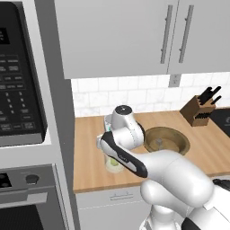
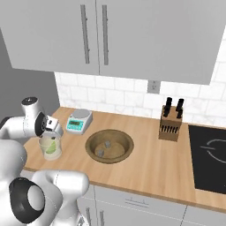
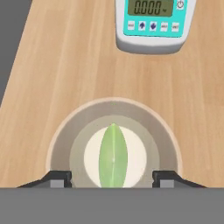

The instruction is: Grab a lemon wedge from the fridge and one ice cube from the ice bowl, and put them in the glass of lemonade.

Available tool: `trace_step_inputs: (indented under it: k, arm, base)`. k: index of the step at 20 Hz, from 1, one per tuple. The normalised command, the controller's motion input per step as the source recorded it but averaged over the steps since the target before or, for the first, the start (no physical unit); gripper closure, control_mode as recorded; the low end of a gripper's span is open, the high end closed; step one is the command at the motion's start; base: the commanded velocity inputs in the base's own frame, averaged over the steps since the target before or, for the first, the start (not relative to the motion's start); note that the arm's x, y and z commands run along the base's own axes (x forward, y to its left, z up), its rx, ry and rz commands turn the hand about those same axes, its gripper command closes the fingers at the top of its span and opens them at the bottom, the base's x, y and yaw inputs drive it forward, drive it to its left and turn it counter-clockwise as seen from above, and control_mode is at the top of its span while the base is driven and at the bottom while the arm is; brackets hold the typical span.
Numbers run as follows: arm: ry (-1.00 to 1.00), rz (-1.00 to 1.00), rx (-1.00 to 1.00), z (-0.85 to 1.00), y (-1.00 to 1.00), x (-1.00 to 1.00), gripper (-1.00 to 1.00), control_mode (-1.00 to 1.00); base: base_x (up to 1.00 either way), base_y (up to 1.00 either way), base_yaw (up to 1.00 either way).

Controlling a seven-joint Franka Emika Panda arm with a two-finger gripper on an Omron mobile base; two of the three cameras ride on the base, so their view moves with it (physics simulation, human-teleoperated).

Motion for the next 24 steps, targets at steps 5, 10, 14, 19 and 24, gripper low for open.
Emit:
trace_step_inputs:
  k: [5, 10, 14, 19, 24]
  arm:
    - [0.00, 0.00, 0.00, 0.15, -0.02, -0.07, -1.00, -1.00]
    - [0.00, 0.00, 0.07, 0.13, -0.31, -0.02, -1.00, -1.00]
    - [-0.01, 0.00, 0.09, 0.03, -0.50, 0.00, -1.00, -1.00]
    - [-0.02, 0.00, 0.08, 0.00, -0.68, 0.00, -1.00, -1.00]
    - [-0.03, 0.00, 0.09, 0.00, -0.74, 0.00, -1.00, -1.00]
  base:
    - [0.00, 0.00, 0.00]
    - [0.00, 0.00, 0.00]
    - [0.00, 0.00, 0.00]
    - [0.00, 0.00, 0.00]
    - [0.00, 0.00, 0.00]
